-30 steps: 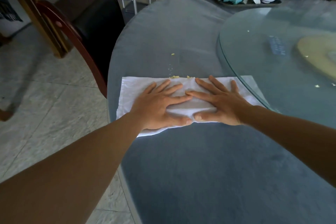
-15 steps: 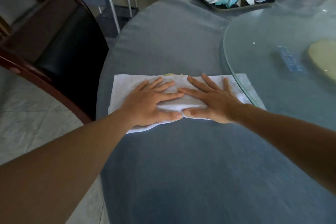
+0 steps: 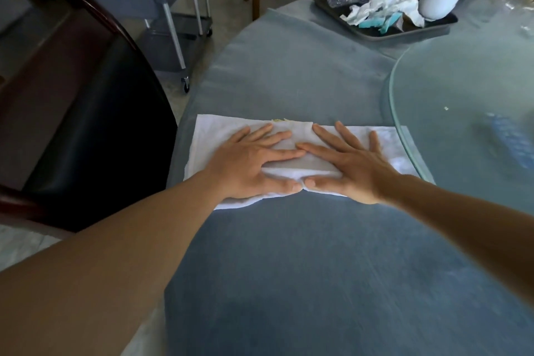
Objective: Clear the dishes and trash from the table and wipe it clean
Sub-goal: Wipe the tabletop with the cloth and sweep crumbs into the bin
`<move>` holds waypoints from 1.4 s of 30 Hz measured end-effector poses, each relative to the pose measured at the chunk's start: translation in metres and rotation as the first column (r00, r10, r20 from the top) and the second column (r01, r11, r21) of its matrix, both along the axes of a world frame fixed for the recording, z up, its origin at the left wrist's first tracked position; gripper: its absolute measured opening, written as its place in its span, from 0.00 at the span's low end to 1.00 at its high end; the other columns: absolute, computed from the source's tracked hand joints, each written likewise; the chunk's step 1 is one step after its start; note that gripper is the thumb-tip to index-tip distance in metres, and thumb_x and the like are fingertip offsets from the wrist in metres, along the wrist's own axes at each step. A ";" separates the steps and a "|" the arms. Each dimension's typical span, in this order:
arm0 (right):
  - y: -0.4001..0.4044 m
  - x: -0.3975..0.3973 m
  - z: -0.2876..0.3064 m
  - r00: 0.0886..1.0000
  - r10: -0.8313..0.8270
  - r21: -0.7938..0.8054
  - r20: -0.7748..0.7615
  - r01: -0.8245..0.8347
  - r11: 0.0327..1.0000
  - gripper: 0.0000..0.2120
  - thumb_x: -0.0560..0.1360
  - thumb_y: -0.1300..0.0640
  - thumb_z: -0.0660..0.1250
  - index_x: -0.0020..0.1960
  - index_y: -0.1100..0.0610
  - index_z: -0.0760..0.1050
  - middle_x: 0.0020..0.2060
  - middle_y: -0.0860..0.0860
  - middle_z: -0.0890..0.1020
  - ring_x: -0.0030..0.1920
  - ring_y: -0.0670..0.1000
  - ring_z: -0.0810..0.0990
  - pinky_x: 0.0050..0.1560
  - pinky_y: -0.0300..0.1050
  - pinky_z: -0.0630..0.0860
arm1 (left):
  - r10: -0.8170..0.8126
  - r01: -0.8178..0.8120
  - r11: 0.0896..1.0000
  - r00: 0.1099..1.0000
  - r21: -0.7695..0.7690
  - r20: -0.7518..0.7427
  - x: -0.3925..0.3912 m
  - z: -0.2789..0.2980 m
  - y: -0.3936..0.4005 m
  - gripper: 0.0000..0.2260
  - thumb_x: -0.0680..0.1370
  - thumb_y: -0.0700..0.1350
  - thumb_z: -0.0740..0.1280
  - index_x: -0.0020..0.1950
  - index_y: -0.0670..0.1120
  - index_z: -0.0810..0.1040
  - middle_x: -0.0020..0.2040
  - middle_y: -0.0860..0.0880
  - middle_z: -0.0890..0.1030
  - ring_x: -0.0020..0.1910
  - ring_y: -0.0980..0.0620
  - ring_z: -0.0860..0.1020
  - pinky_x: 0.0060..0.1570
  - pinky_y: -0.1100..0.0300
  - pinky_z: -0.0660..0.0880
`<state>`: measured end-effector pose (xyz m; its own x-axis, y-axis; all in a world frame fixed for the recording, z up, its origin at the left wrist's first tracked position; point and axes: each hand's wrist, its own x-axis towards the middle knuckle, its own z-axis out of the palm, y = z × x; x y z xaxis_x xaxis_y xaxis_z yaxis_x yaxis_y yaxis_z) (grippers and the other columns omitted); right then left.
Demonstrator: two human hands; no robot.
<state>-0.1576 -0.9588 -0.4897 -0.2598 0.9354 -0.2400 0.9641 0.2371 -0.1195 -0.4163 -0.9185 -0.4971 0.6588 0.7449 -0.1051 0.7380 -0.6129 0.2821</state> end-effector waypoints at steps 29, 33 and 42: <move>0.233 -0.008 -0.001 0.916 -0.394 0.008 0.080 0.395 0.919 0.37 0.64 0.14 0.36 0.71 0.18 0.33 0.80 0.32 0.34 0.83 0.49 0.33 0.74 0.80 0.39 | -0.405 0.403 0.914 0.913 0.044 0.053 0.030 -0.006 0.329 0.33 0.70 0.80 0.47 0.75 0.76 0.54 0.82 0.65 0.49 0.82 0.59 0.44 0.79 0.49 0.42; 0.259 -0.001 -0.006 0.897 -0.435 0.035 0.077 0.433 0.901 0.37 0.65 0.14 0.36 0.72 0.19 0.33 0.81 0.33 0.35 0.83 0.50 0.33 0.74 0.80 0.39 | -0.461 0.459 0.887 0.886 0.051 0.046 0.043 -0.007 0.370 0.32 0.70 0.80 0.48 0.75 0.77 0.54 0.82 0.66 0.48 0.82 0.60 0.44 0.79 0.49 0.41; 0.324 0.030 -0.010 0.856 -0.515 0.099 0.048 0.509 0.855 0.37 0.66 0.13 0.36 0.73 0.18 0.34 0.82 0.35 0.38 0.83 0.50 0.34 0.72 0.83 0.39 | -0.584 0.582 0.811 0.810 0.057 0.048 0.094 -0.010 0.468 0.31 0.71 0.82 0.48 0.74 0.78 0.53 0.81 0.68 0.50 0.81 0.61 0.44 0.78 0.50 0.42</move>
